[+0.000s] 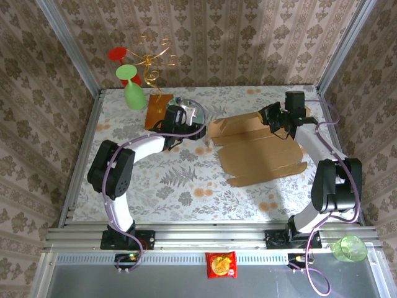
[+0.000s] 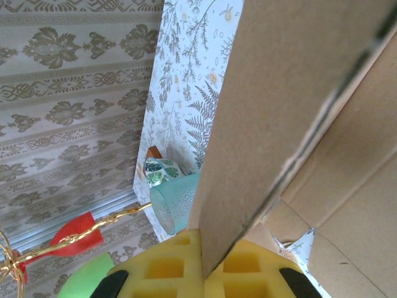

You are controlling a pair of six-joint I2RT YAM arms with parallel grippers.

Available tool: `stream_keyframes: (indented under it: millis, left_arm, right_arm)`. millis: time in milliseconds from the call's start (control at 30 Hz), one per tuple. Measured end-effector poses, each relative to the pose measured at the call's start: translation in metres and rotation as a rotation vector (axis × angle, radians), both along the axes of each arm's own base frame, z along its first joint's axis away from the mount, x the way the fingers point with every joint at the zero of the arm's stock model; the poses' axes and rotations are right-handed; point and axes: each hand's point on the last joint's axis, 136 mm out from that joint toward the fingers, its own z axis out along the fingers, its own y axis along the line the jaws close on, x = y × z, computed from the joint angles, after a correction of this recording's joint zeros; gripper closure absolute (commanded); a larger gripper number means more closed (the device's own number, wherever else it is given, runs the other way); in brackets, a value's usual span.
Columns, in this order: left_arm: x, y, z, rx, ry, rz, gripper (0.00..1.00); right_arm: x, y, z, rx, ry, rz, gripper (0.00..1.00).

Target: Fold the paper box

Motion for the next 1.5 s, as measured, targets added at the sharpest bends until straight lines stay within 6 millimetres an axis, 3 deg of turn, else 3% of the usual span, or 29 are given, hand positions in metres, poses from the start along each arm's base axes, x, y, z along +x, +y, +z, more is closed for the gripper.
stream_keyframes:
  millis: [433, 900, 1067, 1167, 1267, 1333, 1433, 1500]
  left_arm:
    - [-0.026, -0.034, 0.002, -0.030, -0.045, -0.174, 0.68]
    - [-0.044, -0.050, 0.010, -0.193, 0.000, -0.217, 0.63]
    - [-0.061, -0.038, 0.011, -0.207, 0.035, -0.142, 0.64]
    - [-0.082, -0.031, 0.035, -0.218, 0.002, -0.095, 0.63]
    - [-0.111, -0.051, 0.075, -0.278, -0.056, -0.128, 0.63]
    - [-0.133, -0.072, 0.089, -0.317, -0.063, -0.173, 0.63]
    - [-0.149, -0.101, 0.078, -0.334, -0.015, -0.205, 0.66]
    - [-0.140, -0.111, 0.057, -0.321, 0.021, -0.166, 0.65]
  right_arm:
    - [0.007, 0.002, -0.005, 0.006, 0.011, 0.052, 1.00]
    - [0.011, 0.001, -0.004, 0.017, 0.004, 0.063, 1.00]
    - [0.011, 0.001, -0.004, 0.016, 0.004, 0.062, 1.00]
    - [0.011, 0.000, -0.005, 0.017, 0.007, 0.056, 1.00]
    - [0.012, 0.000, -0.005, 0.023, 0.005, 0.049, 1.00]
    - [0.011, -0.001, -0.006, 0.028, 0.010, 0.043, 1.00]
    - [0.010, -0.001, -0.007, 0.037, 0.018, 0.033, 1.00]
    - [0.008, -0.002, -0.007, 0.046, 0.027, 0.018, 1.00]
